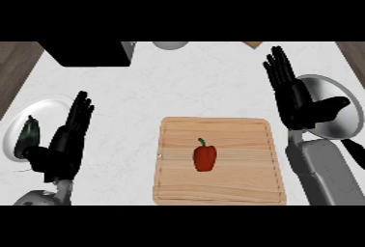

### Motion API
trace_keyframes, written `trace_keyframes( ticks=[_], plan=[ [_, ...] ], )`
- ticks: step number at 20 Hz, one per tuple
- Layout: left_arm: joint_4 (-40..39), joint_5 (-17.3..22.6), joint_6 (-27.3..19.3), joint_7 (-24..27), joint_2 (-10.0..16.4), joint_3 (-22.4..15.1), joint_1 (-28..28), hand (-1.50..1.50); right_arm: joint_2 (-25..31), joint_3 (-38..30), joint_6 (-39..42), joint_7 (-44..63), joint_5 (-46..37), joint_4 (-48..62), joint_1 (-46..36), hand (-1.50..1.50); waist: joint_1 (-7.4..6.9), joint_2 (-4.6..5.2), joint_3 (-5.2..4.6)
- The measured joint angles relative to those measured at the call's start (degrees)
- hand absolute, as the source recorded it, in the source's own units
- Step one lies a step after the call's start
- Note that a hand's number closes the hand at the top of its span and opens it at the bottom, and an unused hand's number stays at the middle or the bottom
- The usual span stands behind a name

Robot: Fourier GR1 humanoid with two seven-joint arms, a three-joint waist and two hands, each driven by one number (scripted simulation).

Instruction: Pick the bell pepper from the cutting board and place it in the pan

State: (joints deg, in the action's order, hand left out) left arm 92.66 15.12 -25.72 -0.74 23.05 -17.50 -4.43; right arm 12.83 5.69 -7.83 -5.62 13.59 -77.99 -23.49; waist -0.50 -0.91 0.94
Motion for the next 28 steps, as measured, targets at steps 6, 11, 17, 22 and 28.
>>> trace_keyframes(
  ticks=[6,11,17,22,28],
  plan=[
    [1.29,-1.48,2.73,4.12,-2.13,-2.15,-0.28,0.0,-1.07,3.99,8.72,-1.85,1.54,-1.78,-2.2,1.5,0.12,0.73,-0.73],
    [0.29,0.03,6.69,7.24,-3.77,-3.42,1.05,0.0,2.89,6.54,3.82,-1.41,-6.47,-7.16,7.32,-1.5,1.49,0.63,-0.99],
    [-0.5,-0.71,8.27,8.3,-5.4,-3.77,1.23,0.0,10.02,7.84,6.2,-5.14,-12.18,-16.02,19.09,-1.5,1.35,0.71,-0.96],
    [-2.3,-0.64,10.78,9.52,-6.05,-2.88,0.99,0.0,14.17,8.74,9.14,1.38,-16.36,-21.3,18.1,-1.5,0.86,0.8,-0.98],
    [-2.68,-1.78,10.7,8.53,-7.58,-3.13,-0.3,0.0,14.51,14.16,13.62,14.88,-22.46,-21.4,9.19,-1.5,0.06,0.91,-1.01]
  ],
)
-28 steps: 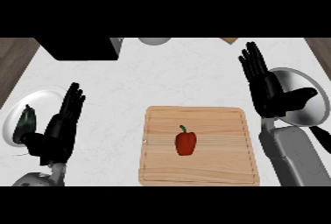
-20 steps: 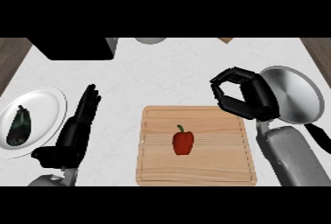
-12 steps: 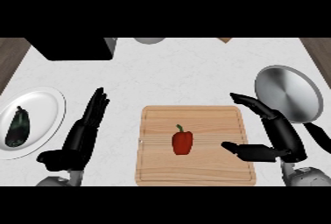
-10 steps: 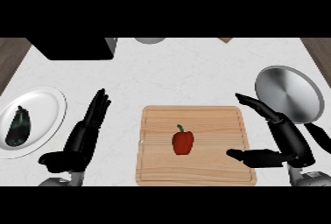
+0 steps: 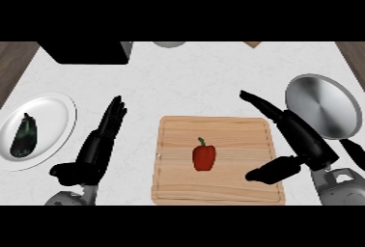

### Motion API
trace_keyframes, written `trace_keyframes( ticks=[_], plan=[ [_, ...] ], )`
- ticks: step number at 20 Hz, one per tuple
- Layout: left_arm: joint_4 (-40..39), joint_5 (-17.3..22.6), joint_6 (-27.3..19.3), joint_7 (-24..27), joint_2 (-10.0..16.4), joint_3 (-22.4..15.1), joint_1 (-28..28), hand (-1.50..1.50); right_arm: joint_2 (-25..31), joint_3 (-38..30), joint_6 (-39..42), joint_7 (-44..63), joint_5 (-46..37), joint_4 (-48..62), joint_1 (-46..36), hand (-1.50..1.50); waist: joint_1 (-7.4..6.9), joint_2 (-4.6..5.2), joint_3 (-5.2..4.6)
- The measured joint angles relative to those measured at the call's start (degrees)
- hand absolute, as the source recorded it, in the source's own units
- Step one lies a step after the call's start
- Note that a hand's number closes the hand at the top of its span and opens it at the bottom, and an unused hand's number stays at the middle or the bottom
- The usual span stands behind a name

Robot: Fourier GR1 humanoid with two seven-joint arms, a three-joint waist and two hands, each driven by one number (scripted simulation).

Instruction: Pick the bell pepper from the cutting board and place it in the pan

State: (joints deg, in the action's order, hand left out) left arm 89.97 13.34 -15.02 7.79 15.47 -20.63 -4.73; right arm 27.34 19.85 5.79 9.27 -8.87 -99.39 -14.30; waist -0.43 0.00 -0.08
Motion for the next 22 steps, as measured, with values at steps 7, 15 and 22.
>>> trace_keyframes(
  ticks=[7,15,22],
  plan=[
    [-1.43,-0.01,1.44,0.6,-0.34,0.77,-0.37,0.0,-1.84,10.14,7.35,11.28,-8.36,5.01,-7.86,-1.5,-0.48,0.08,0.0],
    [-2.49,-1.3,2.03,0.82,-1.63,2.09,-0.7,0.0,-9.23,17.34,13.27,18.38,-16.75,12.91,-12.93,-1.5,-0.11,0.03,0.05],
    [-1.03,-2.8,4.37,0.83,-3.06,3.99,1.89,0.0,-14.41,16.29,15.22,17.98,-23.57,15.64,-9.88,-1.5,0.19,-0.01,0.07]
  ],
)
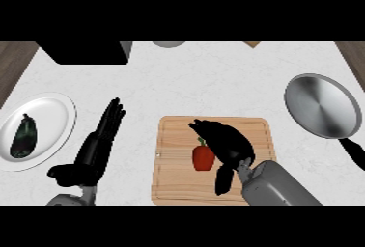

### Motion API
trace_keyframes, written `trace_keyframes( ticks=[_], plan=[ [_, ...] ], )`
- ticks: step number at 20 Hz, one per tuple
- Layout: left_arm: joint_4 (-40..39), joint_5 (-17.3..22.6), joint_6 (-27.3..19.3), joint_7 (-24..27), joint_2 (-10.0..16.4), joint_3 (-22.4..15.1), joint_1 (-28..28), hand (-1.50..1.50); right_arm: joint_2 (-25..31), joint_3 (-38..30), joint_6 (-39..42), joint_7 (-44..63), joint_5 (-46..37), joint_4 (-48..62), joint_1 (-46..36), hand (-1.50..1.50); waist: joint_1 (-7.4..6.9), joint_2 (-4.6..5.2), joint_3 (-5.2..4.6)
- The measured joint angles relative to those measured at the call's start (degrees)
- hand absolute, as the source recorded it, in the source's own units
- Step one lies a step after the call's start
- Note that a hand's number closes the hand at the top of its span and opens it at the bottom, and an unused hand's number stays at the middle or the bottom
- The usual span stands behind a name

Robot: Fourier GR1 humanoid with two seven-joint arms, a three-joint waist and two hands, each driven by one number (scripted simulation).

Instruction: Pick the bell pepper from the cutting board and place it in the pan

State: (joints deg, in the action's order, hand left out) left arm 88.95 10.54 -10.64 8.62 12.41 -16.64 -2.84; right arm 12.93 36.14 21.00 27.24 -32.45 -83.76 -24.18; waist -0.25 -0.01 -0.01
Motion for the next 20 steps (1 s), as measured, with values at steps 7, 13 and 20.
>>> trace_keyframes(
  ticks=[7,13,20],
  plan=[
    [0.57,-2.36,1.14,-1.99,-2.17,1.68,-0.31,0.0,-3.38,-3.41,0.44,-1.73,-4.98,0.6,3.22,-1.5,0.12,-0.01,0.01],
    [1.21,-4.32,2.49,-2.72,-3.52,2.68,-0.13,0.0,-6.07,-7.04,-1.31,-7.32,-8.61,7.02,3.12,-1.5,0.08,0.0,0.01],
    [2.12,-5.27,4.24,-3.21,-4.49,4.26,0.59,0.0,-10.83,-9.56,-1.85,-8.83,-13.09,16.12,0.37,-1.5,0.01,0.02,0.01]
  ],
)
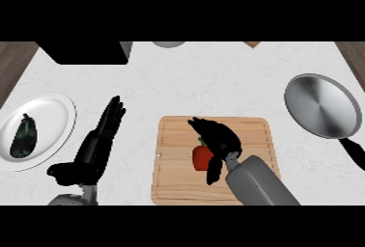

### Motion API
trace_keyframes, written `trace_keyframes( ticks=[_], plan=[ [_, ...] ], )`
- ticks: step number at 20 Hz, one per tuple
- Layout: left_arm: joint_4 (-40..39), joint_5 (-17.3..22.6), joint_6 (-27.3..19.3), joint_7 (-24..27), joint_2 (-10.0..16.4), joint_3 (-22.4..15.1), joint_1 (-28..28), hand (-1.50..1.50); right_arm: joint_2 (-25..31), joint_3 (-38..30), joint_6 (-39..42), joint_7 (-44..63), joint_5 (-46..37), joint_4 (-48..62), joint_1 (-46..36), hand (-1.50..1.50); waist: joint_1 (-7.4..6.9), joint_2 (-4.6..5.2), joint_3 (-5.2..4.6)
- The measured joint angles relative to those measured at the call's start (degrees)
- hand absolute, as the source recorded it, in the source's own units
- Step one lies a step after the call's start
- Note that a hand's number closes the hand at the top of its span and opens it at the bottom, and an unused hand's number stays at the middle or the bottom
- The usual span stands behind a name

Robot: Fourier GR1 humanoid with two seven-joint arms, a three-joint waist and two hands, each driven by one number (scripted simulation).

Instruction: Pick the bell pepper from the cutting board and place it in the pan

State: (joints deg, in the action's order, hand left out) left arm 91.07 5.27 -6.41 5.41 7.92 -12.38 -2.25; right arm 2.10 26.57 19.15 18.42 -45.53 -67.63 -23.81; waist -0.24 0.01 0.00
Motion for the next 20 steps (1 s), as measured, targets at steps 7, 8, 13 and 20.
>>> trace_keyframes(
  ticks=[7,8,13,20],
  plan=[
    [-0.16,-0.66,0.85,-0.56,-0.41,0.95,-0.67,0.0,0.31,1.48,-1.3,-5.84,-5.29,6.67,-3.5,1.5,0.09,-0.9,-0.41],
    [-0.92,-0.89,0.74,-0.48,-0.84,1.08,-1.22,0.0,0.61,1.42,-1.54,-7.15,-5.7,6.78,-3.56,1.5,0.09,-0.94,-0.36],
    [-1.94,-1.87,1.27,1.41,-1.89,1.22,-0.13,0.0,0.49,0.98,-3.01,-9.76,-8.59,6.79,-3.1,1.5,0.08,-0.96,-0.3],
    [-1.27,-2.82,1.75,1.65,-2.32,1.56,0.99,0.0,0.7,-2.18,-8.53,-9.57,-11.43,3.99,-0.58,1.5,0.22,-0.63,-0.23]
  ],
)
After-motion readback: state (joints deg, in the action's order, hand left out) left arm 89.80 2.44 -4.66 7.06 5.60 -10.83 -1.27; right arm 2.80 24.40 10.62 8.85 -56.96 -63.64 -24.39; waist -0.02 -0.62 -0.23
